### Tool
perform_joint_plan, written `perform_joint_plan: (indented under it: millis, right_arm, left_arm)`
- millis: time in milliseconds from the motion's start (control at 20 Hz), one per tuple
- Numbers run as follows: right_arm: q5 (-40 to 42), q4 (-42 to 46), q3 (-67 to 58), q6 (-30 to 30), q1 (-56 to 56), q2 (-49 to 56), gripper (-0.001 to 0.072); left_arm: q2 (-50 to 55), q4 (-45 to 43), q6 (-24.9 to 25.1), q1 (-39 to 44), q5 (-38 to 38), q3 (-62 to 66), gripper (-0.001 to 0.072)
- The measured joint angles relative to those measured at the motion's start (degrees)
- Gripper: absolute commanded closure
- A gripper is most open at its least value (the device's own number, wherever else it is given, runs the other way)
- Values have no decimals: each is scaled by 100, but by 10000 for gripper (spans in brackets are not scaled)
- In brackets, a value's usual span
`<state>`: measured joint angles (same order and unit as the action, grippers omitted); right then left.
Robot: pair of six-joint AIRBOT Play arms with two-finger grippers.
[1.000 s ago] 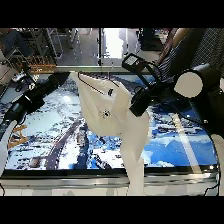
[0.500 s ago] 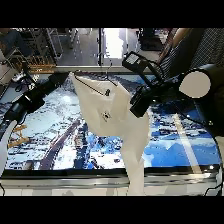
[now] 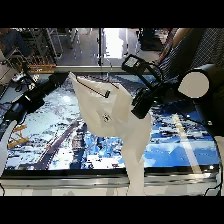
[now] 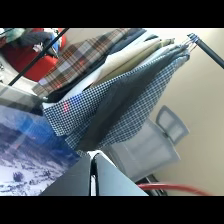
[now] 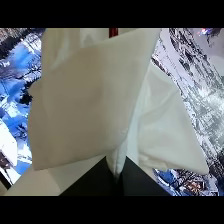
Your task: Fold the clothes and pants, and hang the long-sleeved shirts on hangers.
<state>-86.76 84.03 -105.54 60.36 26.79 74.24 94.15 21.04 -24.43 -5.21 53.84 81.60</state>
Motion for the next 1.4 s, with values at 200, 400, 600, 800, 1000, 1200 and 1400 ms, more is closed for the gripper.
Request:
perform_joint_plan:
  millis: [200,400,600,800,1000,1200,1400]
  right_arm:
    - [-179,452,109,0,2,142,693]
    - [-205,835,614,96,2,258,693]
    - [-127,1069,1104,494,-9,293,693]
    - [522,686,1259,1351,-249,175,693]
    - [1478,-262,1300,2092,-695,-188,694]
    - [2446,-826,1311,2693,-1272,-750,694]
    - [2852,-1014,1309,3220,-2275,-1368,693]
  left_arm:
    - [-50,-2,0,2,232,0,698]
    - [-181,-4,0,2,509,0,698]
    - [-485,-9,-2,7,833,0,698]
    - [-979,-485,-114,138,1231,0,676]
    - [-1270,-1759,-605,680,1871,0,72]
    - [-1386,-2514,-807,1279,2138,0,67]
    - [-1517,-2793,-909,1473,2371,0,123]
